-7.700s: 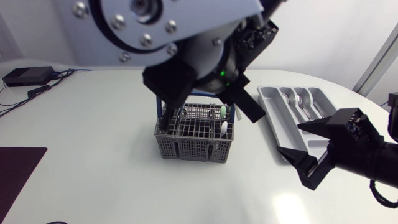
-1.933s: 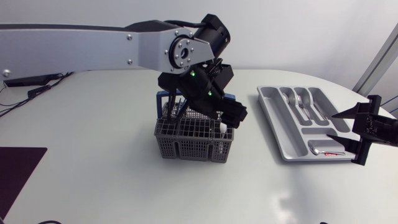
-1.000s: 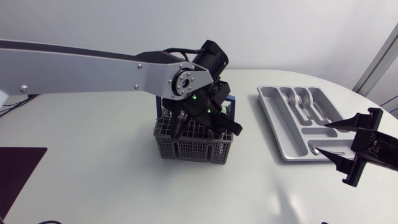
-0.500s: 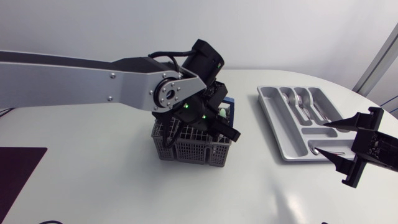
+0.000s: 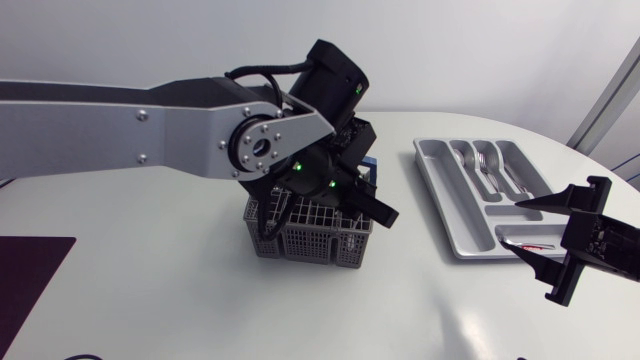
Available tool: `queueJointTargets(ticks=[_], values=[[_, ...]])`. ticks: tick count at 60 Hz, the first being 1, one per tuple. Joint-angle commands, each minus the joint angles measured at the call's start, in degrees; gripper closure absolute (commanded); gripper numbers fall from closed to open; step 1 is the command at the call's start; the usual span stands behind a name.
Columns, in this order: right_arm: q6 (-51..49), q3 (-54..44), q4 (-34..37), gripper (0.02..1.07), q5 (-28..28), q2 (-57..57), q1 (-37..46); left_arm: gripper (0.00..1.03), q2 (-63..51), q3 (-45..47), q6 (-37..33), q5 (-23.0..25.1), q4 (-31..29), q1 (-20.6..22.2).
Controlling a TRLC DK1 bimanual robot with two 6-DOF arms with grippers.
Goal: Unload the cutlery basket into the drawer organizer.
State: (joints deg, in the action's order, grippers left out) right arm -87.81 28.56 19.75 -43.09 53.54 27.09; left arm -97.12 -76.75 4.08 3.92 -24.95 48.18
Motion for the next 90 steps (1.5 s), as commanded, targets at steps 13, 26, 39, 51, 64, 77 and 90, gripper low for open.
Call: queueJointTargets(ticks=[13,26,39,51,64,77,90], values=[[0.8,-1.9,0.2,0.26,-0.2,-0.5,-0.5,0.59,0.8,3.4,0.2,-0.6,0.0,-1.1],[0.9,-2.7,-0.1,0.26,-0.2,-0.7,-0.5,0.50,-0.2,2.7,0.4,-0.7,0.1,-1.5],[0.8,-3.0,-0.1,0.26,-0.2,-0.9,-0.5,0.50,-1.7,1.5,0.9,-0.8,0.2,-2.0],[0.6,-3.5,-0.4,0.26,-0.2,-0.9,-0.6,0.49,-2.6,1.3,1.0,-0.8,0.7,-2.4],[0.6,-3.9,-0.9,0.26,-0.2,-0.9,-0.7,0.49,-3.7,0.6,0.9,-0.8,1.4,-2.5],[0.6,-4.1,-1.1,0.26,-0.3,-0.9,-0.6,0.49,-4.2,0.0,1.0,-1.2,2.1,-2.5],[0.6,-4.4,-1.3,0.26,-0.3,-1.0,-0.5,0.57,-5.1,0.0,1.0,-2.0,3.5,-2.0]])
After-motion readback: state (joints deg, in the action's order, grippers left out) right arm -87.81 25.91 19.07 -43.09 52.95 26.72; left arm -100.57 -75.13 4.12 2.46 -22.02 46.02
